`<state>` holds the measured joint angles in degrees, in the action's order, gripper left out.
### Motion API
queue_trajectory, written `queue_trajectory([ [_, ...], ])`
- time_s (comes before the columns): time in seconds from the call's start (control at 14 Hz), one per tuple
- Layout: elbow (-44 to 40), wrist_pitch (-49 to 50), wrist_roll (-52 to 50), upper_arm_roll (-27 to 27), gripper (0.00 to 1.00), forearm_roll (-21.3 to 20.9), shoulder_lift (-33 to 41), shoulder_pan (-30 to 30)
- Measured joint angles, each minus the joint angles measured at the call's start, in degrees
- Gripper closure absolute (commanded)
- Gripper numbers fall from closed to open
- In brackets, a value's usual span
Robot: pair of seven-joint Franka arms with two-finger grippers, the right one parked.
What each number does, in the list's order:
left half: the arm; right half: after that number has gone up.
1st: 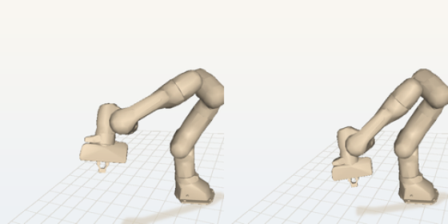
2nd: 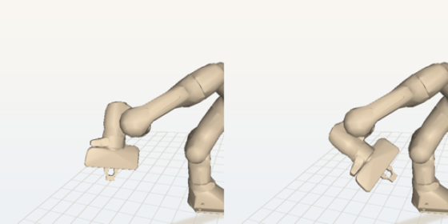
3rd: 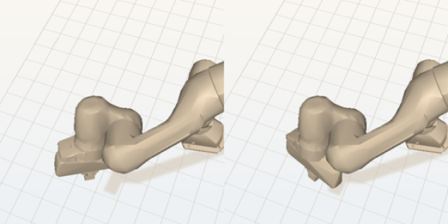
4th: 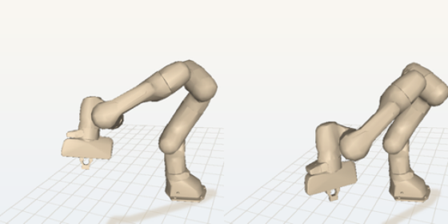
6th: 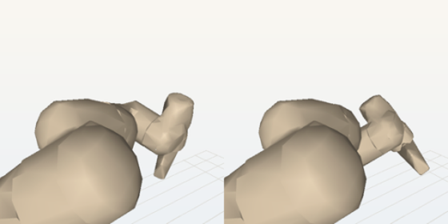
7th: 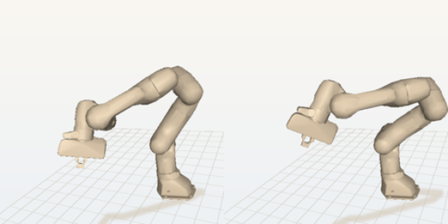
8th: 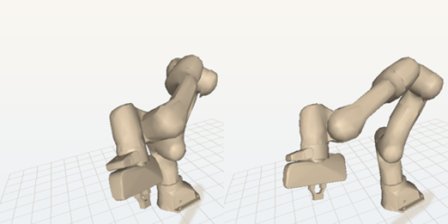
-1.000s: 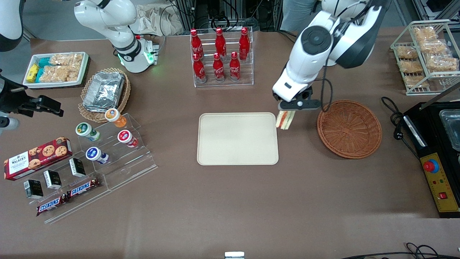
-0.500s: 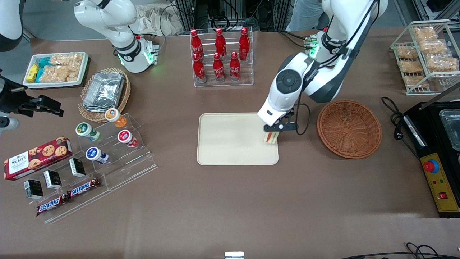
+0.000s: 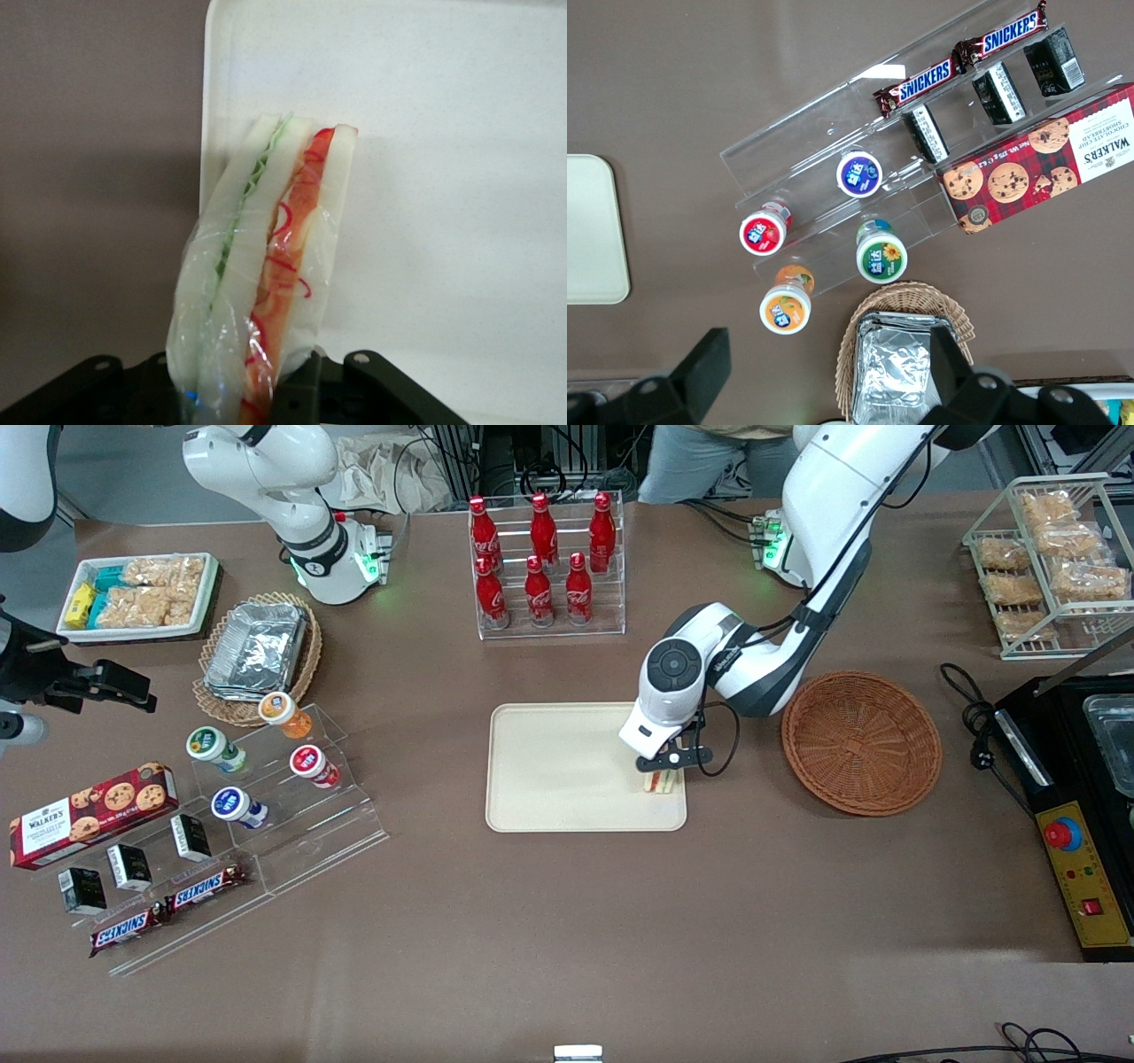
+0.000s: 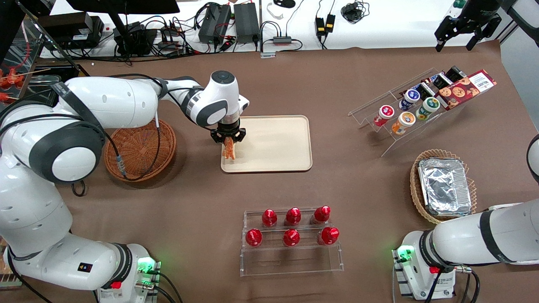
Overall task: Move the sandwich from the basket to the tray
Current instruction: 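Lower the sandwich onto the tray and open the left gripper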
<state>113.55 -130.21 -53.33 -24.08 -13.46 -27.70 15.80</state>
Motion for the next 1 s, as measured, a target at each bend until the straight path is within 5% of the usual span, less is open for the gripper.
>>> queue_trajectory([
  [0.07, -0.07, -0.33, -0.33, 0.0, 0.04, -0.44, -0.55, 0.09],
  [0.14, -0.11, -0.66, -0.48, 0.01, 0.0, -0.66, -0.96, 0.13],
  [1.0, -2.66, 0.3, -0.96, 0.18, 0.0, -1.99, -1.14, 0.06],
])
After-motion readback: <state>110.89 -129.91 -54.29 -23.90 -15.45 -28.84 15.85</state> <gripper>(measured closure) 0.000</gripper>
